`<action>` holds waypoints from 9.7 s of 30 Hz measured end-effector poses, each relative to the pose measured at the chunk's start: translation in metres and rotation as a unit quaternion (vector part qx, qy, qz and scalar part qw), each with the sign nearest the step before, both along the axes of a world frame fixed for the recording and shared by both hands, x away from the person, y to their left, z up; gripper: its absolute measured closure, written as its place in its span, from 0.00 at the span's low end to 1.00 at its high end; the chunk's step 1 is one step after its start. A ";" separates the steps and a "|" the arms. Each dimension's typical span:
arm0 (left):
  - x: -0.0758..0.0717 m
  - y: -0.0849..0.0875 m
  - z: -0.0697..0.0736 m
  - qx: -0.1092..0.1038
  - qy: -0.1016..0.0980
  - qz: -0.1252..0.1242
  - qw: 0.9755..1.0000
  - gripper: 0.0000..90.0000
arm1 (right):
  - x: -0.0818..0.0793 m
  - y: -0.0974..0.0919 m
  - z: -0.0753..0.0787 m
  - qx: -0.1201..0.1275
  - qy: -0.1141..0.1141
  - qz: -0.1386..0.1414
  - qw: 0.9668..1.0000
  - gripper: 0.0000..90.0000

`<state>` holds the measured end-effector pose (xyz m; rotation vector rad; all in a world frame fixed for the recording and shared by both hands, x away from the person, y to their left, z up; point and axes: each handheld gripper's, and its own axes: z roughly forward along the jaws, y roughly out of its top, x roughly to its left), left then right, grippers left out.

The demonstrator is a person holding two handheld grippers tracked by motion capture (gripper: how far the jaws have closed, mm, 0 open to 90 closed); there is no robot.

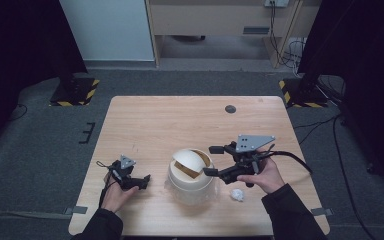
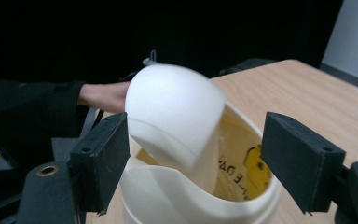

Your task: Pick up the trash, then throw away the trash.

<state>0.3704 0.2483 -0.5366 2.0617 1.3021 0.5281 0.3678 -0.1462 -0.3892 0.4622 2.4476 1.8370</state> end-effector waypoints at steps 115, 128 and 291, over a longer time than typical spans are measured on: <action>-0.001 -0.001 0.000 0.000 0.000 0.001 1.000 0.00 | -0.015 -0.068 -0.110 -0.273 0.092 -0.068 0.955 0.73; -0.001 -0.001 0.000 0.000 0.000 0.001 1.000 0.00 | -0.010 -0.080 -0.092 -0.214 0.078 -0.100 0.968 0.73; -0.001 -0.001 0.000 0.000 0.000 0.004 1.000 0.00 | 0.029 -0.055 -0.026 -0.022 0.015 -0.161 0.987 0.39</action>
